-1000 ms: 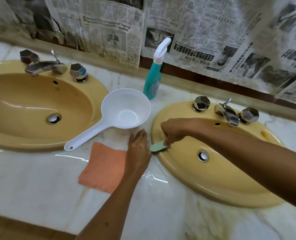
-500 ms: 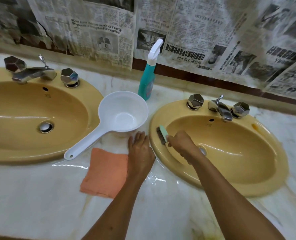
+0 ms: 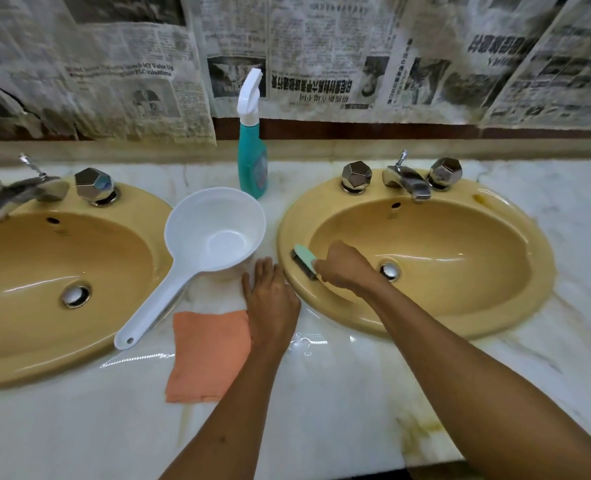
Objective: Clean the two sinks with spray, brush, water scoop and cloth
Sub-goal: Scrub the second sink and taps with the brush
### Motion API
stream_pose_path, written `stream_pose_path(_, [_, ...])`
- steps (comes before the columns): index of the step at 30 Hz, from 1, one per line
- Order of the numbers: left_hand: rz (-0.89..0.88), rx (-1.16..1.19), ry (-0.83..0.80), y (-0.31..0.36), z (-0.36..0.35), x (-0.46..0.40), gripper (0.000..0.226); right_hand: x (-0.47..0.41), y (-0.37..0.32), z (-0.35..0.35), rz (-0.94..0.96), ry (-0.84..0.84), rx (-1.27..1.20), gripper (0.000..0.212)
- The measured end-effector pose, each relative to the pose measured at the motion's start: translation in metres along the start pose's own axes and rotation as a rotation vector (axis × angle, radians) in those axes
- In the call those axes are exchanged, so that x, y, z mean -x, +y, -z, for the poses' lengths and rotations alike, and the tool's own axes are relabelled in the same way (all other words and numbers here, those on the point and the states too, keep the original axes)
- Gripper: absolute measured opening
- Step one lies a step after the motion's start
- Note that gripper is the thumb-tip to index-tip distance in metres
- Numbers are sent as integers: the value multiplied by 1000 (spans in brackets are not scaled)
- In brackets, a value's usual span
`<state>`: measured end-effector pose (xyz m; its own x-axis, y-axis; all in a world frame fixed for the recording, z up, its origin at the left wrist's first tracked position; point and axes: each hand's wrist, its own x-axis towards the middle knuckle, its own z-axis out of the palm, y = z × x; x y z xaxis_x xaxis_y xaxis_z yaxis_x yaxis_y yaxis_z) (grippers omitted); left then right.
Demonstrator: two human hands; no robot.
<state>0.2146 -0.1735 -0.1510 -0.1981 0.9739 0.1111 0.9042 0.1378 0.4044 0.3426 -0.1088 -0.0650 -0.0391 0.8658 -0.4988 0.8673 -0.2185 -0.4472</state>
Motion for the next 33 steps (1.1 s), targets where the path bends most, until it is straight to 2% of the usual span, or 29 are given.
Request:
stream_pose_path(2, [-13, -58, -30, -1, -1, 2, 46, -2, -9, -4, -6, 20, -102, 22])
stream_pose_path(7, [-13, -123, -167, 2, 18, -1, 54, 28, 28, 7, -43, -13, 9, 34])
stream_pose_path(11, [-110, -156, -211, -2, 27, -12, 52, 28, 29, 1, -67, 14, -85, 28])
stream_pose_path(13, [-223, -134, -192, -16, 30, -11, 54, 22, 11, 0, -26, 20, -116, 23])
stream_pose_path(16, [-365, -54, -134, -45, 27, -7, 56, 29, 2, 8, 36, -21, 37, 19])
stream_pose_path(19, [-341, -29, -139, -52, 22, -3, 56, 44, 8, 9, 21, -1, 244, 19])
stream_pose_path(21, [-333, -24, -131, -47, 24, -3, 56, 45, -7, 5, 28, 65, 265, 17])
stream_pose_path(25, [-340, 67, -110, -47, 27, -1, 55, 38, -50, -5, 82, 133, 244, 35])
stream_pose_path(27, [-316, 148, -86, -46, 30, 0, 48, 39, -54, -12, 64, 88, 174, 36])
stream_pose_path(31, [-228, 235, -52, -52, 28, 3, 48, 58, -26, -41, 15, -61, -290, 15])
stream_pose_path(33, [-168, 269, -32, -53, 28, 3, 49, 73, -10, -57, 7, -84, -370, 13])
